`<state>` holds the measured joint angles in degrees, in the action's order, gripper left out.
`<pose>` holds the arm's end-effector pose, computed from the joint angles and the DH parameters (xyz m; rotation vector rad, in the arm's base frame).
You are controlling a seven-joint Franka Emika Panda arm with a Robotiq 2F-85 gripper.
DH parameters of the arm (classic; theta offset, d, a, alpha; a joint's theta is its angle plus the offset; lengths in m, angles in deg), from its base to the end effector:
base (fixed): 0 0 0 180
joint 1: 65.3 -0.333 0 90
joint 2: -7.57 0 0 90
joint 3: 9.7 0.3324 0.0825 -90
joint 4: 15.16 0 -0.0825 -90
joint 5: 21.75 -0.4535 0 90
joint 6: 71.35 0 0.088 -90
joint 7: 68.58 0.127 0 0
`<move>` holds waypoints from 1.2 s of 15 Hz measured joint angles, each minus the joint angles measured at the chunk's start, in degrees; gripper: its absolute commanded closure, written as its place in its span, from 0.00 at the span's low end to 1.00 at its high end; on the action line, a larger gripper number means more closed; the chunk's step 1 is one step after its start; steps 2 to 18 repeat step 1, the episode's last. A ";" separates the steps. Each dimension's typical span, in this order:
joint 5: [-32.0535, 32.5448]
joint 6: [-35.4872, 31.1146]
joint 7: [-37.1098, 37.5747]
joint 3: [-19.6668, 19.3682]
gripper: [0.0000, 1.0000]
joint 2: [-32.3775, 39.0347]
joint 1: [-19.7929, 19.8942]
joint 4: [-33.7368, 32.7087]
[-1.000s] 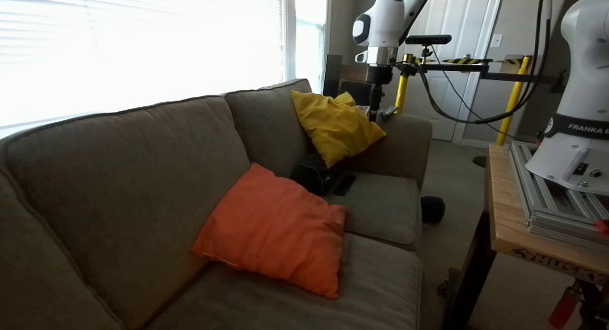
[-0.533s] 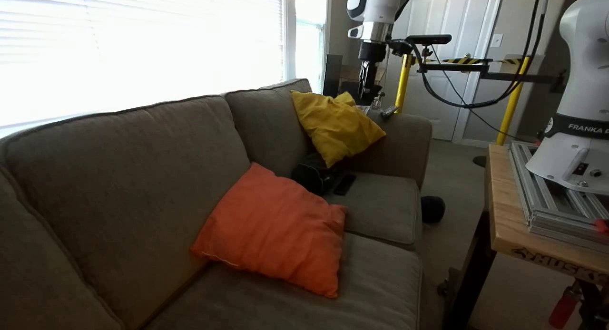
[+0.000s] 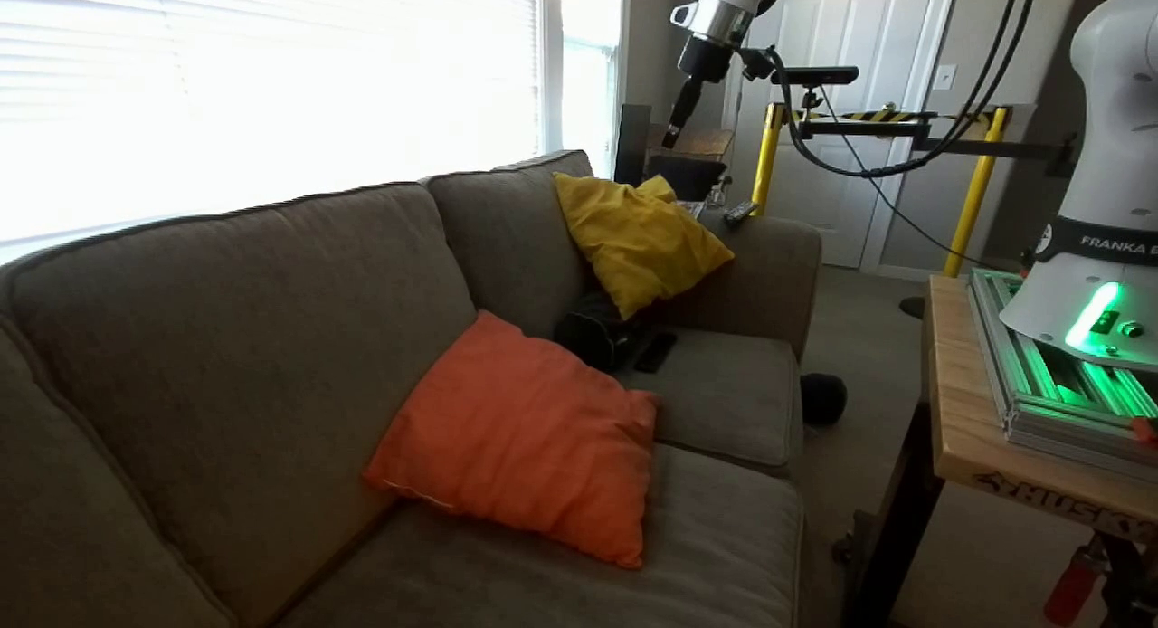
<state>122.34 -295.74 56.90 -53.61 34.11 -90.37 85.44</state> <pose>0.5877 -0.0751 0.3109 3.0214 0.5118 0.5578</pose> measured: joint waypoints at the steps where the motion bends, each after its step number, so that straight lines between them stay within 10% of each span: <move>1: 0.00 0.00 0.00 0.01 0.00 0.16 -0.13 0.00; 18: 0.00 0.00 0.00 0.01 0.00 0.16 -0.13 0.00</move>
